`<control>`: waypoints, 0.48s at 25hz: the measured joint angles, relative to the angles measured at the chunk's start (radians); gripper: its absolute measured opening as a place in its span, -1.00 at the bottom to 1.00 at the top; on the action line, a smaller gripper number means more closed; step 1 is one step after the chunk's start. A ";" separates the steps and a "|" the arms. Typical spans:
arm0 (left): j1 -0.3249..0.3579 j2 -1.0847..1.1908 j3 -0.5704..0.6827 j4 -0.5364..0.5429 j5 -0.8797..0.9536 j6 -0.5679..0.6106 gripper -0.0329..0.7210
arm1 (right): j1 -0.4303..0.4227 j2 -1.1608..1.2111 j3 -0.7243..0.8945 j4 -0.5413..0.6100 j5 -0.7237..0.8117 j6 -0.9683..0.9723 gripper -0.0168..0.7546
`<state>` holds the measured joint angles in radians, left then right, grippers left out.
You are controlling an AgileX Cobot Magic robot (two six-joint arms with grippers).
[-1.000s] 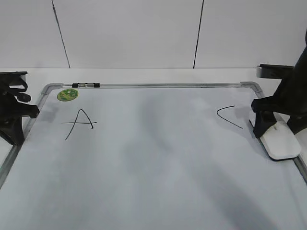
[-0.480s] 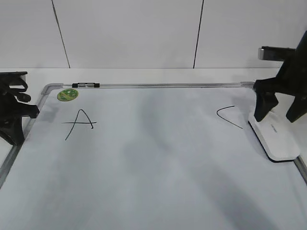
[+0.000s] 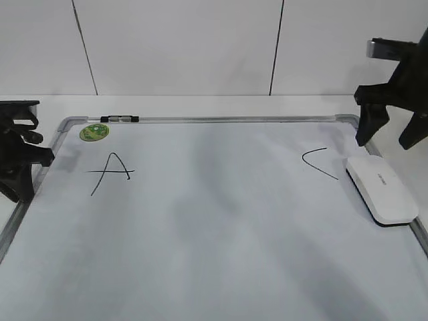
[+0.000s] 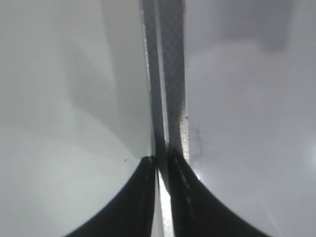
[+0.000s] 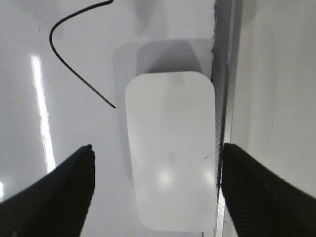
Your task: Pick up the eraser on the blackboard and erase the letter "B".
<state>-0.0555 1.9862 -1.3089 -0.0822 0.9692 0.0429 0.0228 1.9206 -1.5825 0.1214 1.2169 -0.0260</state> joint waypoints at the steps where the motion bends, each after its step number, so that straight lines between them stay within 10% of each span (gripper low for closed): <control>1: 0.000 0.000 0.000 0.005 0.000 0.002 -0.62 | 0.000 -0.005 0.000 0.000 0.000 0.002 0.61; 12: 0.000 -0.061 -0.084 0.022 0.052 0.008 -0.15 | 0.000 -0.165 0.000 0.014 0.007 0.006 0.58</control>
<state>-0.0555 1.9255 -1.3925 -0.0603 1.0217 0.0508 0.0228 1.7555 -1.5825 0.1352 1.2238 -0.0203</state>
